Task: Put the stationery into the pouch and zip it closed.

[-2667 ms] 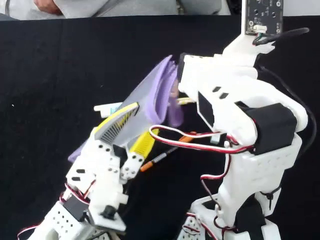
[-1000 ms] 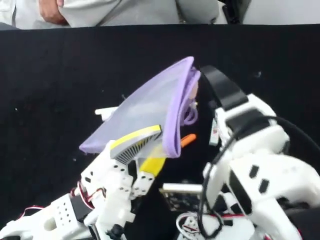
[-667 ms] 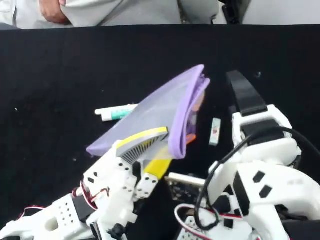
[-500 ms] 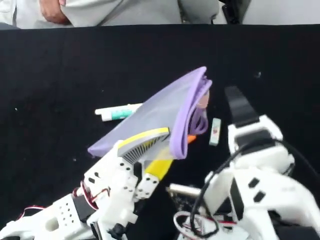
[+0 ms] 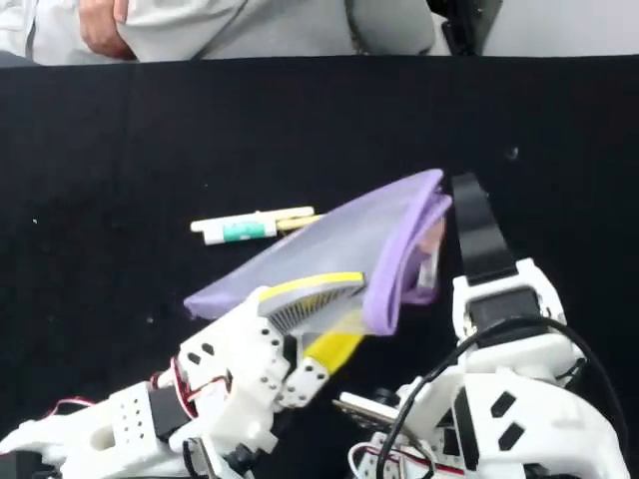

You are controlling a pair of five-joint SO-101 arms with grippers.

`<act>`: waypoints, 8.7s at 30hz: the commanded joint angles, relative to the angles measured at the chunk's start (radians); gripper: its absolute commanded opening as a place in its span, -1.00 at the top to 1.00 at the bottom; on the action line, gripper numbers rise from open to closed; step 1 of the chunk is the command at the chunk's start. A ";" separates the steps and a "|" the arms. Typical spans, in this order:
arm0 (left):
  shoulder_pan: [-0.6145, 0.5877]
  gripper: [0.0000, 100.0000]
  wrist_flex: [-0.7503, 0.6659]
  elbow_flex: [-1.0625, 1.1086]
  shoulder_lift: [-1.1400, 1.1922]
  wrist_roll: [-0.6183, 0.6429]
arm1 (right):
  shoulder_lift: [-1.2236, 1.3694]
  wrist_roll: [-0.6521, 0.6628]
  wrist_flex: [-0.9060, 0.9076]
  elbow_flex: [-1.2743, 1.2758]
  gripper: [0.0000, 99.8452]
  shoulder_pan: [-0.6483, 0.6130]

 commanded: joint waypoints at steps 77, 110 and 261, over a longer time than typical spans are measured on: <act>-0.437 0.48 0.181 0.015 -0.017 -0.043 | 0.015 -0.176 -0.072 0.157 0.98 -0.089; -1.234 0.70 0.215 0.015 -0.014 0.545 | 0.019 -0.577 -0.322 0.325 0.98 0.075; -1.509 0.44 1.177 -0.185 -0.008 1.189 | 0.556 -1.280 0.269 0.074 0.98 0.230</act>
